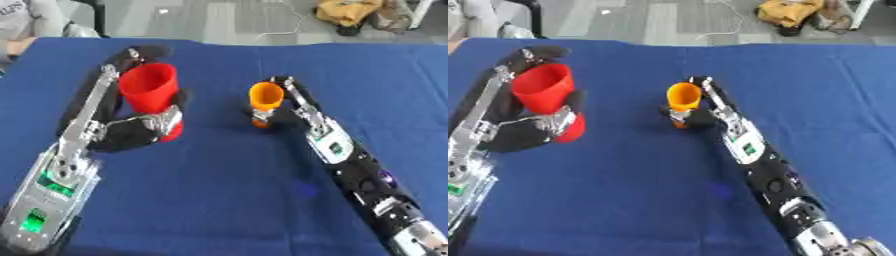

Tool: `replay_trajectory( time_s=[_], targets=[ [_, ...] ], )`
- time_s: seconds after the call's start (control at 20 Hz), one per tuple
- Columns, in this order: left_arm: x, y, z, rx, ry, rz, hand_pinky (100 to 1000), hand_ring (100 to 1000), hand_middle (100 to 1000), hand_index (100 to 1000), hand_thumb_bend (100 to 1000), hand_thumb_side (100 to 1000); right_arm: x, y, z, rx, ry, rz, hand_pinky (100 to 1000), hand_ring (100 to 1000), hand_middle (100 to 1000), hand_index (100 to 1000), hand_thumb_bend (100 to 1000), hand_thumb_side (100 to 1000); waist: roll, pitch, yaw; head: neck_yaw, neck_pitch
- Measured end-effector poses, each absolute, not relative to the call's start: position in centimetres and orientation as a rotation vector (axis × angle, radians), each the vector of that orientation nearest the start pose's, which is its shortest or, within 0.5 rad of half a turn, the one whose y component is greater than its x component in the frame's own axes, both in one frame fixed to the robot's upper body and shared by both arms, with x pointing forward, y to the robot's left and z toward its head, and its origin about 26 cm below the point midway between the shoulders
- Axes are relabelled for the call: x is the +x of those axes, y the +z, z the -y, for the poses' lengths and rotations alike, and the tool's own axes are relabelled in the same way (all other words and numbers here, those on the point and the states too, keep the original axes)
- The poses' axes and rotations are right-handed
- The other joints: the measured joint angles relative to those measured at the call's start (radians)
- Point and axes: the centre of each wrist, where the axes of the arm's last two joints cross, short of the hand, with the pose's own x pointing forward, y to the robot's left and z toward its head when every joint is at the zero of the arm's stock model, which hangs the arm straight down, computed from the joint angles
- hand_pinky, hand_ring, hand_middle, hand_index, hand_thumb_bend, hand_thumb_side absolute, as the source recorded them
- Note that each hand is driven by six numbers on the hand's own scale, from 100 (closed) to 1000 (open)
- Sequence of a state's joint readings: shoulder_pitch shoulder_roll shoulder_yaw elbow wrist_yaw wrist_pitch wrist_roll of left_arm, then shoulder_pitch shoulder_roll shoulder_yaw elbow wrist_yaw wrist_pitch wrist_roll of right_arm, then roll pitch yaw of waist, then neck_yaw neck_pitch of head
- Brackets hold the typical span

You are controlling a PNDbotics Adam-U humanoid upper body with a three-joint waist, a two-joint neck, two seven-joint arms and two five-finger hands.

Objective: Pour the contents of one cup into another cup.

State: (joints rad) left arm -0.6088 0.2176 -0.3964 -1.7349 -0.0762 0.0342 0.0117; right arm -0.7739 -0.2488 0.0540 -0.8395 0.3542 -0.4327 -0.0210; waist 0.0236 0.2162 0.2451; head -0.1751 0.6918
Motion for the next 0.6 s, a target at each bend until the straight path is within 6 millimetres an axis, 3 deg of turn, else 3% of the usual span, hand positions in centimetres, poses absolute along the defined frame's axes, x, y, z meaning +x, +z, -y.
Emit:
replay_trajectory(
  time_s=[0.25, 0.6],
  targets=[
    [33.88, 19.68, -11.84, -0.139, -0.755, 2.207, 209, 449, 508, 785, 100, 174, 45.88, 7.48, 24.77, -0.350, 0.676, 1.975, 367, 675, 296, 486, 509, 244, 0.000, 0.000, 0.000, -0.002, 0.000],
    [33.72, 19.87, -11.81, -0.148, -0.753, 2.214, 210, 450, 507, 785, 100, 172, 45.87, 7.38, 24.80, -0.364, 0.628, 1.977, 353, 654, 280, 480, 481, 181, 0.000, -0.001, -0.007, -0.002, 0.000]
  ],
)
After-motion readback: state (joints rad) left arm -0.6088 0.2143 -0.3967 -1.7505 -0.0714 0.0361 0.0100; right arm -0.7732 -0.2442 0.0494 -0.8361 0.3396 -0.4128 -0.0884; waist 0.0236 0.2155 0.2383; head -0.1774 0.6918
